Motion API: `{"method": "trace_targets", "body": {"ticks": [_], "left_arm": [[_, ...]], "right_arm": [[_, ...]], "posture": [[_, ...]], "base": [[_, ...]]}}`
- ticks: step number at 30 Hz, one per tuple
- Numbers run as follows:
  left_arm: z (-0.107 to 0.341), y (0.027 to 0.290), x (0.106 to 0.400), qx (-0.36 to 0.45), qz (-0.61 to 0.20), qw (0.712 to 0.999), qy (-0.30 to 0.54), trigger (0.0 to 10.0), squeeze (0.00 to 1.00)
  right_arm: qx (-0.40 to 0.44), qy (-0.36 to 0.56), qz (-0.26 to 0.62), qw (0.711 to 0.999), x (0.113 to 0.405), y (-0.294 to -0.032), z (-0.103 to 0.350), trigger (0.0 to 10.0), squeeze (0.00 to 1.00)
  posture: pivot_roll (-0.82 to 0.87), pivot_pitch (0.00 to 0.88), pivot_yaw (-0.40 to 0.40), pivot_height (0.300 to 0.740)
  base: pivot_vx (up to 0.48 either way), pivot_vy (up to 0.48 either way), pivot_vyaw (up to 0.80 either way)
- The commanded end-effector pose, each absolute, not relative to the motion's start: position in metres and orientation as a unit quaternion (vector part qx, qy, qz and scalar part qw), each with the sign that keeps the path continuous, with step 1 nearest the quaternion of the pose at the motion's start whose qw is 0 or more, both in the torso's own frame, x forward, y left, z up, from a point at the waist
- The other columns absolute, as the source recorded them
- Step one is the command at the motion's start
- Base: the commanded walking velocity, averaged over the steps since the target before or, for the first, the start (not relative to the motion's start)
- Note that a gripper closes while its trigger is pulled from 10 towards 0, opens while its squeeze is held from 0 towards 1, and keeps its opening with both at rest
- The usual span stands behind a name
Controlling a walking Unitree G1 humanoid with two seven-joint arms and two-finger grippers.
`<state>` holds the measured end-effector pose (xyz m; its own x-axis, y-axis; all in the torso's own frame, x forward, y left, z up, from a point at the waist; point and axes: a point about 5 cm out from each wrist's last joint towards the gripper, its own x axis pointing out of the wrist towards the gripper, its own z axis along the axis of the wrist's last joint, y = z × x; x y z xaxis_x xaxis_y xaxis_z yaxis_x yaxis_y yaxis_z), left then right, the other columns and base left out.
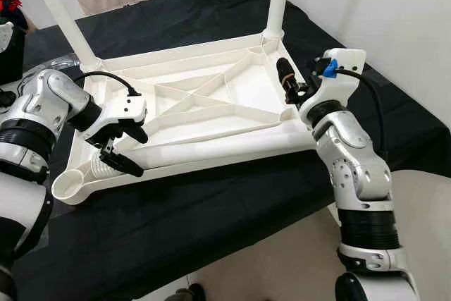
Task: Building children table
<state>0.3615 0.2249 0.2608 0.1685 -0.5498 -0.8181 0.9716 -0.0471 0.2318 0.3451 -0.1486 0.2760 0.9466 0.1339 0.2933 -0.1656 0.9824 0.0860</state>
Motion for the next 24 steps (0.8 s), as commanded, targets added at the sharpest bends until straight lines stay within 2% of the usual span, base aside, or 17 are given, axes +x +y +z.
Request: {"method": "trace_targets", "body": {"ticks": [1, 4, 5, 9, 10, 13, 14, 15, 16, 17, 18, 24], "left_arm": [[0.2564, 0.2286, 0.3597, 0.417, -0.597, 0.632, 0.267, 10.0, 0.0], [0.2555, 0.2267, 0.3602, 0.416, -0.6, 0.629, 0.266, 10.0, 0.0], [0.2557, 0.2259, 0.3604, 0.416, -0.601, 0.629, 0.265, 8.4, 0.0], [0.2552, 0.224, 0.3606, 0.417, -0.604, 0.626, 0.264, 8.6, 0.0], [0.2544, 0.2231, 0.3606, 0.419, -0.606, 0.623, 0.264, 9.5, 0.0], [0.2535, 0.2221, 0.3606, 0.42, -0.607, 0.621, 0.264, 9.5, 0.0], [0.2528, 0.2215, 0.3606, 0.42, -0.608, 0.619, 0.264, 9.0, 0.0], [0.2528, 0.2215, 0.3606, 0.42, -0.608, 0.619, 0.264, 9.0, 0.0], [0.2524, 0.2211, 0.3607, 0.419, -0.609, 0.619, 0.264, 3.6, 0.0], [0.2524, 0.2211, 0.3607, 0.419, -0.609, 0.619, 0.264, 3.6, 0.0], [0.252, 0.2205, 0.3609, 0.417, -0.61, 0.62, 0.264, 0.0, 0.0], [0.2533, 0.2197, 0.362, 0.414, -0.61, 0.623, 0.262, 0.0, 0.0]], "right_arm": [[0.063, -0.139, 0.079, 0.985, 0.3423, -0.1469, 0.273, 10.0, 0.0], [0.061, -0.139, 0.077, 0.985, 0.3422, -0.1474, 0.2734, 10.0, 0.0], [0.061, -0.138, 0.076, 0.986, 0.3421, -0.1478, 0.2736, 10.0, 0.0], [0.059, -0.138, 0.075, 0.986, 0.3419, -0.1489, 0.2742, 10.0, 0.0], [0.059, -0.139, 0.072, 0.986, 0.342, -0.1502, 0.2751, 10.0, 0.0], [0.057, -0.141, 0.07, 0.986, 0.3421, -0.1513, 0.276, 10.0, 0.0], [0.058, -0.142, 0.068, 0.986, 0.3423, -0.1523, 0.2769, 10.0, 0.0], [0.058, -0.142, 0.068, 0.986, 0.3423, -0.1523, 0.2769, 10.0, 0.0], [0.056, -0.143, 0.066, 0.986, 0.3425, -0.153, 0.2777, 10.0, 0.0], [0.056, -0.143, 0.066, 0.986, 0.3425, -0.153, 0.2777, 10.0, 0.0], [0.055, -0.143, 0.065, 0.986, 0.343, -0.1539, 0.2782, 10.0, 0.0], [0.054, -0.145, 0.059, 0.986, 0.3443, -0.1567, 0.2797, 10.0, 0.0]], "posture": [[0.11, 0.271, 0.066, 0.74], [0.11, 0.271, 0.066, 0.74], [0.11, 0.278, 0.069, 0.74], [0.11, 0.282, 0.07, 0.74], [0.11, 0.288, 0.073, 0.74], [0.11, 0.287, 0.069, 0.74], [0.11, 0.288, 0.071, 0.74], [0.11, 0.288, 0.071, 0.74], [0.11, 0.293, 0.072, 0.74], [0.11, 0.293, 0.072, 0.74], [0.11, 0.291, 0.075, 0.74], [0.11, 0.292, 0.079, 0.74]], "base": [[0.0, 0.0, 0.0], [0.0, 0.0, 0.0], [0.0, 0.0, 0.0], [0.0, 0.0, 0.0], [0.0, 0.0, 0.0], [0.0, 0.0, 0.0], [0.0, 0.0, 0.0], [0.0, 0.0, 0.0], [0.0, 0.0, 0.0], [0.0, 0.0, 0.0], [0.0, 0.0, 0.0], [0.0, 0.0, 0.0]]}}
